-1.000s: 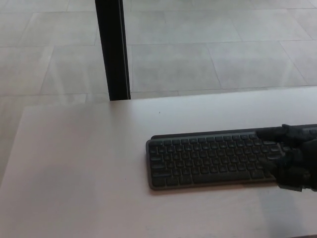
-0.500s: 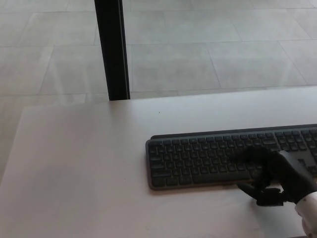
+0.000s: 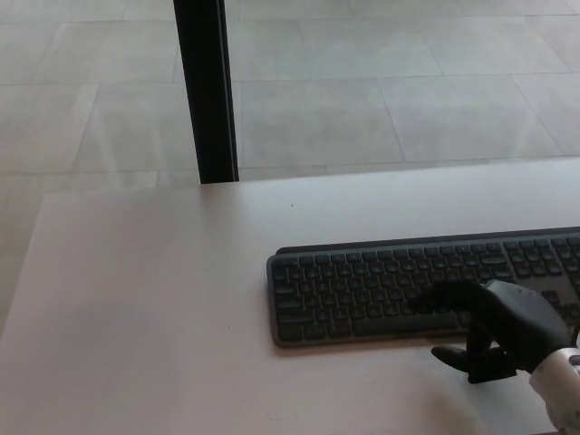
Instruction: The robot uses its right fingers to click on the space key of the black keyboard placed on the center of the white desk.
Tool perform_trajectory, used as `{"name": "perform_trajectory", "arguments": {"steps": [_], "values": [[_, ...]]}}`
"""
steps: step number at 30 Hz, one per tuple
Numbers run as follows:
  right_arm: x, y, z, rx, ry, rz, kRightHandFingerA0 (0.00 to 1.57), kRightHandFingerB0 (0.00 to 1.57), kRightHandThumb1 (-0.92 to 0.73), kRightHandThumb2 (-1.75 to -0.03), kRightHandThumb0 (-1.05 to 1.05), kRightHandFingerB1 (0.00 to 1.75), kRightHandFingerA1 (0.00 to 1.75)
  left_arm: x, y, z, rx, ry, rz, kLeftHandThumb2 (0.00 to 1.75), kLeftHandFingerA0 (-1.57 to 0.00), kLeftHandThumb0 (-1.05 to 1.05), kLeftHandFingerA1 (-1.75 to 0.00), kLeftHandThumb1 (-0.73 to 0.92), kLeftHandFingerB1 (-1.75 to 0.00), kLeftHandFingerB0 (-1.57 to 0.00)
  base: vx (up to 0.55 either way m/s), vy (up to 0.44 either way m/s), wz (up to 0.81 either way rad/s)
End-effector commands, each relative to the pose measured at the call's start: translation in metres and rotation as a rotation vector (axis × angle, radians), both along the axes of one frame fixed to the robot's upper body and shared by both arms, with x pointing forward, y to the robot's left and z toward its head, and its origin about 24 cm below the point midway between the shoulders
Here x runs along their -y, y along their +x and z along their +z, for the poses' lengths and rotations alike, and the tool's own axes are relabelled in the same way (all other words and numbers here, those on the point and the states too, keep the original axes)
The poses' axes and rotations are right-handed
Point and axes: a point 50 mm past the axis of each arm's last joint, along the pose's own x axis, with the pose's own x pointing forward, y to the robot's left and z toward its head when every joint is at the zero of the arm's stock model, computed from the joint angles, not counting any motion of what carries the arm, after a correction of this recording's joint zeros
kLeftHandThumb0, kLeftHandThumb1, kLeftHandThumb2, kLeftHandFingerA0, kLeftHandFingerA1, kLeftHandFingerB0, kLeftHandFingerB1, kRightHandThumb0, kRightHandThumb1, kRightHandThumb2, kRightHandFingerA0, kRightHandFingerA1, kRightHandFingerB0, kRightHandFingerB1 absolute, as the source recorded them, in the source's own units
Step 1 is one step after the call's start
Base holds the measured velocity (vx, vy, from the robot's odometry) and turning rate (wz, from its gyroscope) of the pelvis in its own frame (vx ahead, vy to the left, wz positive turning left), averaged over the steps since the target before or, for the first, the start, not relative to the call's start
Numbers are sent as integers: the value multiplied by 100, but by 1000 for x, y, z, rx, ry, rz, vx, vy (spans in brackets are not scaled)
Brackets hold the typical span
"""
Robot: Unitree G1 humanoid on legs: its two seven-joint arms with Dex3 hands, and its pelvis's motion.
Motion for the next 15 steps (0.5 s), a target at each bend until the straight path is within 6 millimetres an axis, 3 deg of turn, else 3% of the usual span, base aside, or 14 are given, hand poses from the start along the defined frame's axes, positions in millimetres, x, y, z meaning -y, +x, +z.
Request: {"name": "perform_trajectory", "arguments": {"steps": [1, 2, 6, 15], "values": [[-1, 4, 2, 28, -58, -8, 89, 65, -61, -58, -32, 42, 145, -7, -1, 7, 11, 37, 19, 57, -81, -46, -82, 59, -59, -70, 0, 0, 0], [-1, 5, 2, 34, -59, -7, 89, 64, -59, -61, -31, 45, 153, -7, 0, 7, 9, 41, 8, 58, -78, -48, -77, 60, -58, -70, 0, 0, 0], [-4, 6, 2, 45, -60, -1, 90, 64, -60, -61, -31, 46, 156, -7, 2, 9, 19, 39, 3, 58, -74, -47, -77, 60, -58, -66, 0, 0, 0], [-10, 8, 2, 48, -119, 5, 90, 65, -61, -62, -34, 46, 162, -7, 4, 9, 24, 41, 16, 57, -80, -46, -82, 59, -61, -72, 0, 0, 0]]}}
